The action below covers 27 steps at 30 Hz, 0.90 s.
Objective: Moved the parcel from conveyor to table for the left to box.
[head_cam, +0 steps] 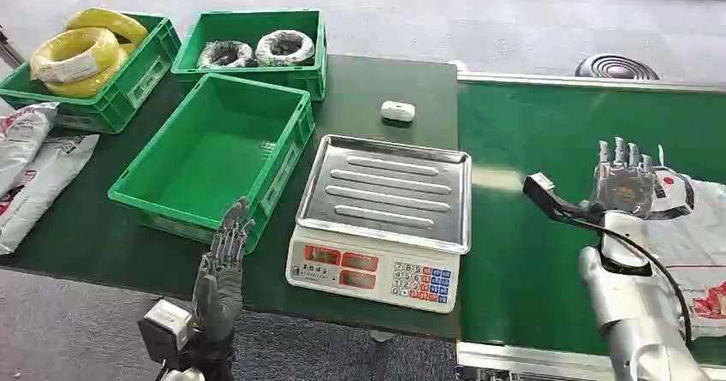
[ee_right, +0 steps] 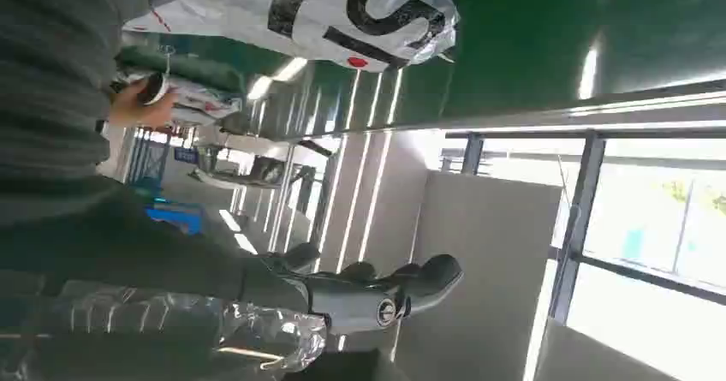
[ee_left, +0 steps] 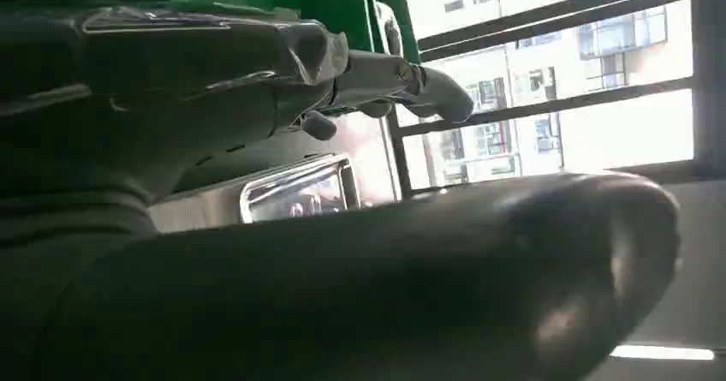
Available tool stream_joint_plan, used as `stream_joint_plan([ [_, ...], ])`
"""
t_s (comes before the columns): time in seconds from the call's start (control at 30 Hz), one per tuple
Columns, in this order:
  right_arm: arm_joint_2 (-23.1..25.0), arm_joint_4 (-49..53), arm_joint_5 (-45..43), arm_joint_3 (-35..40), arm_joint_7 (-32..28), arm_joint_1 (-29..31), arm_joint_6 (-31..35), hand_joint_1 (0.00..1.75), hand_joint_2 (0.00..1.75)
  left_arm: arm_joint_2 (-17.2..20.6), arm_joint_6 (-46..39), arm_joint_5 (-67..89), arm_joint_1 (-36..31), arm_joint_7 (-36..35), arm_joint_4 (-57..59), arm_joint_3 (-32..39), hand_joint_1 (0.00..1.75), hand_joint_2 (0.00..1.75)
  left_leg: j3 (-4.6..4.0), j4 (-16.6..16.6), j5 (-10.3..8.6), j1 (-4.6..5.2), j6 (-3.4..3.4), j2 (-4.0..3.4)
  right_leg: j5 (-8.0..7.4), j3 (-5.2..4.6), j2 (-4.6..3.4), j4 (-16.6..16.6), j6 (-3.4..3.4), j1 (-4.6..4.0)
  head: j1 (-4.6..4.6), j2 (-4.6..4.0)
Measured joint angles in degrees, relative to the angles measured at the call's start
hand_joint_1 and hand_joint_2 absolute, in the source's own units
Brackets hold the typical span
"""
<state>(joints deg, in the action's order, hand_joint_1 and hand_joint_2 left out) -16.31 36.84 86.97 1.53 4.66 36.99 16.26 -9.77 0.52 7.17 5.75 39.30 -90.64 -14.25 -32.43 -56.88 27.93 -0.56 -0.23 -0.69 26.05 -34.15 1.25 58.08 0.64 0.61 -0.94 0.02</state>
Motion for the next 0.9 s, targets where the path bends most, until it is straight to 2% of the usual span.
stream_joint_plan([
  [0.3, -1.5, -7.9, -0.4, 1.6, -0.9, 3.3, -0.2, 0.00, 1.75, 0.0, 0.3, 0.2, 0.0, -0.2, -0.8, 0.5, 0.00, 0.00, 0.00, 0.0, 0.01, 0.00, 0.01, 0.01, 0.00, -0.05, -0.02, 0.0, 0.00, 0.01, -0.02, 0.00],
  [0.47, -2.5, -10.8, -3.4, -1.0, -2.4, 3.4, -0.6, 0.00, 1.75, 0.2, 0.6, 0.4, 0.2, -0.4, -1.0, 0.8, 0.00, 0.00, -0.04, 0.0, 0.02, 0.01, 0.01, -0.01, 0.00, -0.05, -0.02, 0.0, 0.00, 0.01, -0.02, 0.00],
  [0.57, -2.5, -11.5, -2.7, -2.3, -0.2, 3.5, 0.5, 0.00, 1.75, 0.4, 0.4, 0.3, 0.6, -0.4, -1.2, 0.9, 0.00, 0.00, -0.04, 0.0, 0.02, 0.01, 0.01, -0.01, 0.00, -0.06, -0.04, 0.0, 0.00, 0.01, 0.00, 0.00],
  [0.6, -2.5, -11.6, -2.2, -2.6, 0.7, 3.6, 1.6, 0.00, 1.75, 0.5, 0.3, 0.2, 0.7, -0.3, -1.4, 0.9, 0.00, 0.00, -0.05, 0.0, 0.02, 0.01, 0.01, 0.01, 0.00, -0.06, -0.03, 0.0, 0.00, 0.01, 0.00, 0.00],
  [0.67, -2.5, -11.7, -0.7, -3.1, 2.7, 3.8, 7.8, 0.00, 1.75, 0.6, 0.0, 0.1, 1.2, -0.3, -1.7, 0.9, 0.00, 0.00, -0.06, 0.0, 0.02, 0.01, 0.01, 0.02, 0.00, -0.06, -0.02, 0.0, 0.00, 0.01, -0.02, 0.00],
  [0.73, -2.3, -11.6, -0.4, -3.8, 2.4, 4.0, 14.6, 0.00, 1.75, 0.6, -0.3, 0.0, 1.6, -0.3, -2.1, 0.9, 0.00, 0.00, -0.05, 0.0, 0.02, 0.00, 0.01, 0.01, 0.00, -0.06, -0.03, 0.0, 0.00, 0.00, -0.02, 0.00],
  [0.8, -2.0, -11.4, -0.2, -4.4, 2.1, 4.0, 18.5, 0.00, 1.75, 0.6, -0.5, -0.1, 1.6, -0.4, -2.4, 0.9, 0.00, 0.00, -0.05, 0.0, 0.02, 0.00, 0.01, 0.01, 0.00, -0.06, -0.03, 0.0, 0.00, 0.00, 0.00, 0.00],
  [0.9, -1.7, -9.8, 0.0, -3.5, 7.2, 3.3, 22.8, 0.00, 1.75, 0.6, -0.5, -0.3, 1.6, -0.5, -2.4, 0.9, 0.00, 0.00, -0.04, 0.0, 0.01, 0.00, 0.01, 0.01, 0.00, -0.06, -0.01, 0.0, 0.00, 0.00, 0.00, 0.00],
])
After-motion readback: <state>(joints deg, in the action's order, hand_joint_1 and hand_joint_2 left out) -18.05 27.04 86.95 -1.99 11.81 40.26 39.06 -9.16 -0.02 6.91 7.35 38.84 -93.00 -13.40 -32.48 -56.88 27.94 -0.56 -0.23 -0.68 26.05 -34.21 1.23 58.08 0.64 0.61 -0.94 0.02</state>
